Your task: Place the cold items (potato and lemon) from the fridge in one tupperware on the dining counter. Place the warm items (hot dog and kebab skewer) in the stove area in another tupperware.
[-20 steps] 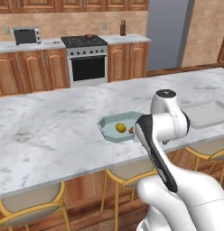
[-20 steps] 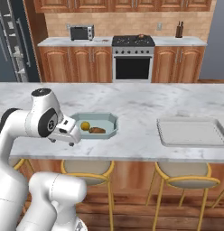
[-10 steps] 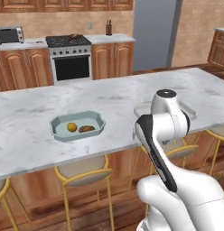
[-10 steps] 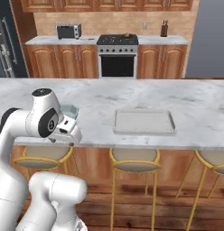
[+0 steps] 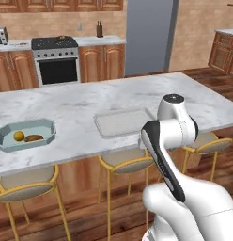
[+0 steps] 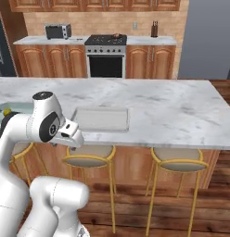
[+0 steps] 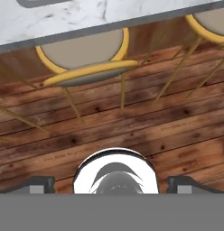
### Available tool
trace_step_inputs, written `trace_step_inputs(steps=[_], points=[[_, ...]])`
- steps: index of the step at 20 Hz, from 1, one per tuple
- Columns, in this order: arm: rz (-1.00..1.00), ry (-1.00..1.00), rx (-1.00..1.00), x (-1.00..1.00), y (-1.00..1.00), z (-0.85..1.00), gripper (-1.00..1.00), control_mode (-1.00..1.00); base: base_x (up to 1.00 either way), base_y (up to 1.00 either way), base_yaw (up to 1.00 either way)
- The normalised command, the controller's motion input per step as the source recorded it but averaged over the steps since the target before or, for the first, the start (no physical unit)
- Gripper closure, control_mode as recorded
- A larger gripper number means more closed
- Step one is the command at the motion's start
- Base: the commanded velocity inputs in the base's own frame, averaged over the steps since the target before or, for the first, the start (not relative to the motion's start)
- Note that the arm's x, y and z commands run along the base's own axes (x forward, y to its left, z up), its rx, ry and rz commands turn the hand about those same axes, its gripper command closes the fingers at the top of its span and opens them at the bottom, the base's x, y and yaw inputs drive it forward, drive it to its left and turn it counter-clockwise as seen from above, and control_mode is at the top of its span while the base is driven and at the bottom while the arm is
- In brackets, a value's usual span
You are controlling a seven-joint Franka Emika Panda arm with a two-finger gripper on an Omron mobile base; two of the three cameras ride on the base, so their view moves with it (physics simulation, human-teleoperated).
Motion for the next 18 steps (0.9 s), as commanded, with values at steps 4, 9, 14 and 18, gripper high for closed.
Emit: trace_step_inputs(steps=[4,9,14,18], points=[[0.00,0.00,0.00,0.00,0.00,0.00,-1.00,1.00,0.31,-1.00,0.06],[0.00,0.00,0.00,0.00,0.00,0.00,-1.00,1.00,0.08,-1.00,0.05],[0.00,0.00,0.00,0.00,0.00,0.00,-1.00,1.00,0.00,-1.00,0.00],[0.00,0.00,0.00,0.00,0.00,0.00,-1.00,1.00,0.00,-1.00,0.00]])
